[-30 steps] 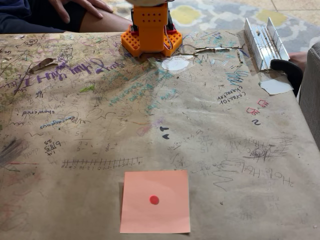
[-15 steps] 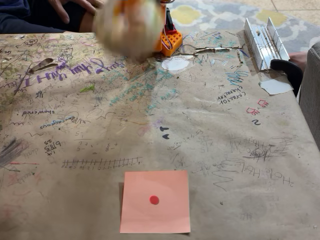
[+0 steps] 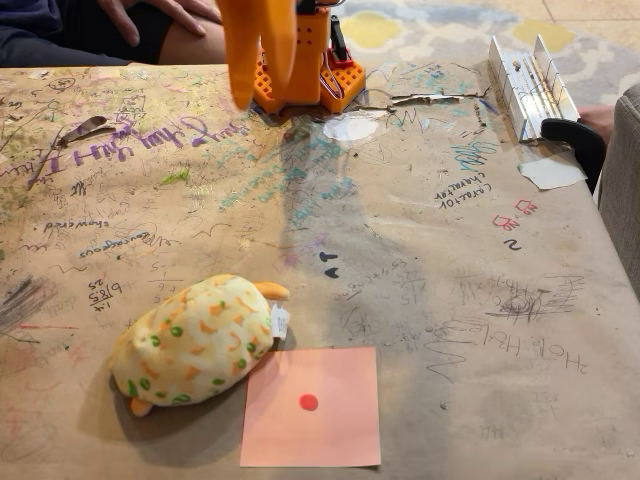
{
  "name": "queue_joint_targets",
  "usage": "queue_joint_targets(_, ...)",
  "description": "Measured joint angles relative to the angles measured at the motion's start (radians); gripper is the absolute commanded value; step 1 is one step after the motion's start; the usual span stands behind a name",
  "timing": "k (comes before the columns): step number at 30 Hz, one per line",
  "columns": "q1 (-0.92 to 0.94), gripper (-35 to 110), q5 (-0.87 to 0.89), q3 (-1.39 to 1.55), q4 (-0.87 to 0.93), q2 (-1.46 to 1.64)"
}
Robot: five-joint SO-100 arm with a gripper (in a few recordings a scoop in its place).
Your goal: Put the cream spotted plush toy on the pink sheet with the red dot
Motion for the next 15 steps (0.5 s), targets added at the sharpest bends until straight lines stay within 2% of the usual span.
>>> queue_joint_targets(7,0.098,31,-0.052,0.121,-0.069,0.011)
queue_joint_targets(9,0.109,21,-0.064,0.156,-0.086,0.011)
queue_joint_targets(11,0.117,3,-0.061,0.206,-0.104,0.012)
queue_joint_targets(15,0.117,0,-0.009,0.308,-0.156,0.026)
